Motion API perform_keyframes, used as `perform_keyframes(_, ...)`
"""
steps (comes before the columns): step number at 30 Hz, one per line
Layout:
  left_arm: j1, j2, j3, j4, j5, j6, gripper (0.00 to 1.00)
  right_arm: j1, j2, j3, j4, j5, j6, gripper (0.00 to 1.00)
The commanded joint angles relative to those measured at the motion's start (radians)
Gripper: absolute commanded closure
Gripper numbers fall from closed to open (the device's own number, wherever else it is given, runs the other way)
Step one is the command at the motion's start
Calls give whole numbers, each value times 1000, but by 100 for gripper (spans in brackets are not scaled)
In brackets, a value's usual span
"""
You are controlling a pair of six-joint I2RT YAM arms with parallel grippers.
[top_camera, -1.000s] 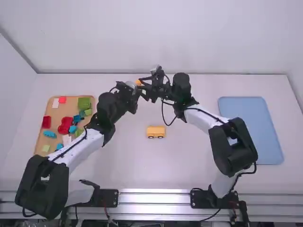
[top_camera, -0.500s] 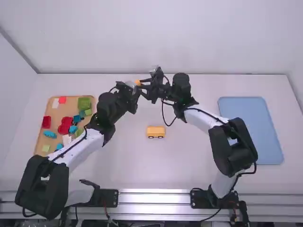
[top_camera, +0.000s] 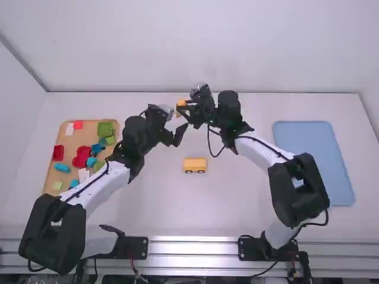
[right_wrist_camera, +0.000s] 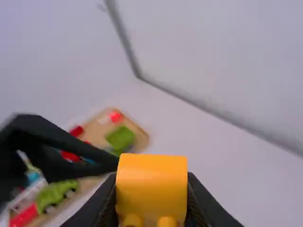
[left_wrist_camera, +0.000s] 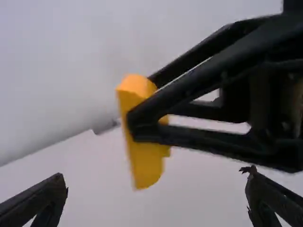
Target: Assemble lego blocks to make yellow taxi
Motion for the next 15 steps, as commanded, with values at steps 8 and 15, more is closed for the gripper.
perform_keyframes(8,-3,-17,11,-89,14,66,1,-3,-239,207,-809,422,-383,85)
perform_keyframes(15,14,-37,11,-121,129,136,1,29,-164,270,-1208,474,-653,85)
